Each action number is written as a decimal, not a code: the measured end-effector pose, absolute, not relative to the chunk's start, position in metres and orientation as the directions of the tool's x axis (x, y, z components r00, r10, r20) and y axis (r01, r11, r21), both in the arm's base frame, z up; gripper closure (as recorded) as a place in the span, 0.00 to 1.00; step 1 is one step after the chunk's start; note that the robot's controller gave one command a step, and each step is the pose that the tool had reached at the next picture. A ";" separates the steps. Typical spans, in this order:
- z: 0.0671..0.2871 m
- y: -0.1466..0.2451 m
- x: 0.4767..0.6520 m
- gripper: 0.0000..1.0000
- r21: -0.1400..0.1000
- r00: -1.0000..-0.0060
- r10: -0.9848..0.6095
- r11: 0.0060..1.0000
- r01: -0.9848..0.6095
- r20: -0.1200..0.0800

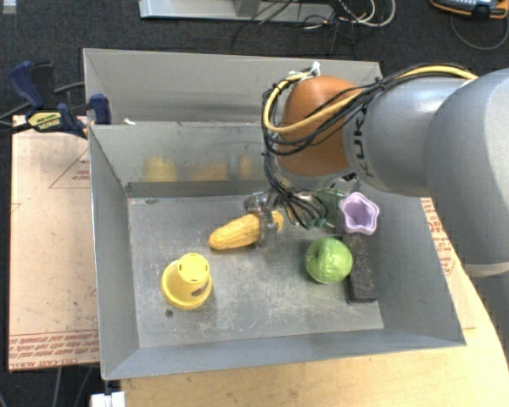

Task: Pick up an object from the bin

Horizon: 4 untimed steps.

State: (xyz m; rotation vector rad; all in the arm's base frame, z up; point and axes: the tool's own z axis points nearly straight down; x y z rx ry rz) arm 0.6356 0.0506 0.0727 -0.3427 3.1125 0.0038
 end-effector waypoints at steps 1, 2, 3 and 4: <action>0.091 0.051 0.633 1.00 0.003 -0.976 -0.218 0.976 -0.218 -0.004; 0.111 0.051 0.636 1.00 0.001 -0.976 -0.218 0.976 -0.218 -0.013; 0.131 0.051 0.635 1.00 0.002 -0.976 -0.218 0.976 -0.218 -0.009; 0.152 0.051 0.636 1.00 0.001 -0.976 -0.218 0.976 -0.218 -0.013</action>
Offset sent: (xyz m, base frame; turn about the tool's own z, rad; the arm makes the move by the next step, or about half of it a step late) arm -0.0001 0.0001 0.1001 0.0000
